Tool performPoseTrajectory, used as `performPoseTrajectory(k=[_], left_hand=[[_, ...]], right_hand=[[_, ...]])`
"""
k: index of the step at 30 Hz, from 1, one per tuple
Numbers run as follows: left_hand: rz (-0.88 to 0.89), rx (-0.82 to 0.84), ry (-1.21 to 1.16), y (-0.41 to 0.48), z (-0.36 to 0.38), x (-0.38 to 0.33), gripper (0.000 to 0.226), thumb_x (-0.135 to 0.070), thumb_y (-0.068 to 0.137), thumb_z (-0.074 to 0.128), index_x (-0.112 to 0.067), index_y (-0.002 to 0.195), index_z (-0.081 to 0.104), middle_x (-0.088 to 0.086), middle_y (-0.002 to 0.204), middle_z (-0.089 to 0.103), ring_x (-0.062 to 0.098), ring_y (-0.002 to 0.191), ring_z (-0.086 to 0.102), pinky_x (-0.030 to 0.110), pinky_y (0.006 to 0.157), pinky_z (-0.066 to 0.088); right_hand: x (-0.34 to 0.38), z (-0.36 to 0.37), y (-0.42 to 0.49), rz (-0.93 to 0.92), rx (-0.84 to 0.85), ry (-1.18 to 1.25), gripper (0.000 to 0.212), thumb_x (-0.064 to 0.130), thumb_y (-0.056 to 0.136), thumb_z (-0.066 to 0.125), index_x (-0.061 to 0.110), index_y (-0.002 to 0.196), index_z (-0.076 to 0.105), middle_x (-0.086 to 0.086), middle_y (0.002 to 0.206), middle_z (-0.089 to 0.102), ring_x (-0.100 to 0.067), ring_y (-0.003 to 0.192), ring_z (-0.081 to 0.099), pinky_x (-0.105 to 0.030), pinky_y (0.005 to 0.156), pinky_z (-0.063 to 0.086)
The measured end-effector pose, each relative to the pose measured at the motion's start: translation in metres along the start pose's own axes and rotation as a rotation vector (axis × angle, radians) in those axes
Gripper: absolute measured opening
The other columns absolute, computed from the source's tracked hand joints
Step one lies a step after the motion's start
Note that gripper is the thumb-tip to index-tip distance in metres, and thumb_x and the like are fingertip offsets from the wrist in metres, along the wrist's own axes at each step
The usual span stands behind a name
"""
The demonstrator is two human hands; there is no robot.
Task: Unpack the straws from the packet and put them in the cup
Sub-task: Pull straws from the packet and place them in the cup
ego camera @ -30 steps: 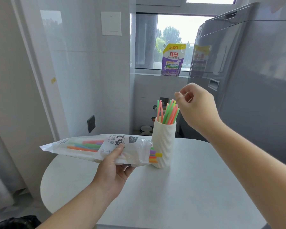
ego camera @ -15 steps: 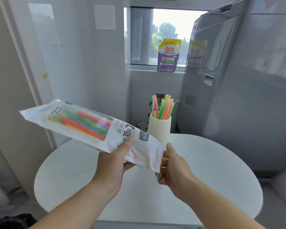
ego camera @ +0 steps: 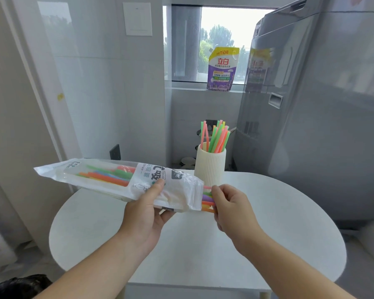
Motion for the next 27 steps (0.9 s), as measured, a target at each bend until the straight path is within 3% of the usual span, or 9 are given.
performPoseTrajectory(k=[2,5,9,11,16,22,27], left_hand=[[-0.011,0.003,-0.022,0.002,-0.002,0.000,0.038,-0.015,0.093,0.070,-0.018,0.131,0.067,0.006,0.111,0.080,0.019,0.087,0.077,0.032,0.059,0.062],[-0.026,0.015,-0.031,0.002,-0.001,0.003,0.039,-0.015,0.094,0.069,-0.018,0.133,0.067,0.007,0.113,0.079,0.018,0.085,0.078,0.032,0.059,0.062],[-0.044,0.040,-0.032,0.001,0.003,0.007,0.039,-0.016,0.095,0.068,-0.017,0.133,0.066,0.008,0.114,0.079,0.019,0.086,0.078,0.032,0.059,0.061],[-0.047,0.040,-0.035,0.002,0.002,0.005,0.039,-0.016,0.094,0.068,-0.017,0.133,0.067,0.009,0.117,0.078,0.019,0.087,0.078,0.032,0.059,0.062],[-0.057,0.018,-0.063,0.004,-0.004,0.001,0.039,-0.015,0.095,0.068,-0.017,0.134,0.065,0.005,0.104,0.080,0.017,0.081,0.078,0.031,0.057,0.062],[-0.069,0.006,-0.068,0.006,-0.004,0.003,0.043,-0.014,0.095,0.068,-0.017,0.137,0.063,0.009,0.117,0.078,0.020,0.086,0.078,0.035,0.062,0.065],[-0.060,0.004,-0.066,0.006,-0.005,0.002,0.039,-0.014,0.096,0.067,-0.017,0.134,0.064,0.005,0.106,0.080,0.019,0.084,0.077,0.034,0.062,0.065]], right_hand=[[0.001,-0.003,0.001,0.040,0.017,0.062,0.032,0.032,0.105,0.046,0.006,0.096,0.062,-0.005,0.067,0.049,-0.015,0.053,0.036,-0.028,0.048,0.031],[0.004,-0.003,0.001,0.073,0.080,0.143,0.025,0.041,0.104,0.047,0.020,0.105,0.062,0.004,0.055,0.053,-0.013,0.050,0.036,-0.026,0.045,0.031],[0.005,-0.002,0.003,-0.006,0.078,0.112,0.029,0.033,0.102,0.054,0.009,0.095,0.069,0.012,0.054,0.060,-0.008,0.045,0.042,-0.024,0.046,0.035],[0.005,-0.006,0.006,-0.044,0.045,0.068,0.031,0.031,0.102,0.055,0.006,0.091,0.069,0.006,0.058,0.059,-0.007,0.045,0.043,-0.024,0.046,0.036],[0.005,-0.019,0.009,-0.049,0.037,0.034,0.029,0.030,0.103,0.053,0.009,0.091,0.069,-0.007,0.059,0.052,-0.014,0.046,0.038,-0.027,0.044,0.034],[0.009,-0.026,0.006,-0.157,-0.117,-0.059,0.025,0.026,0.104,0.049,0.012,0.091,0.065,-0.010,0.062,0.062,-0.011,0.036,0.047,-0.024,0.038,0.043],[0.011,-0.034,0.008,-0.069,-0.188,0.125,0.025,0.020,0.103,0.050,0.009,0.088,0.066,-0.006,0.054,0.054,-0.016,0.042,0.043,-0.030,0.042,0.042]])
Point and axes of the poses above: each hand's wrist, its own y-axis towards the middle knuckle, its own z-axis out of the palm, x = y × z, the point moved 3 cm from there along y, towards the middle knuckle
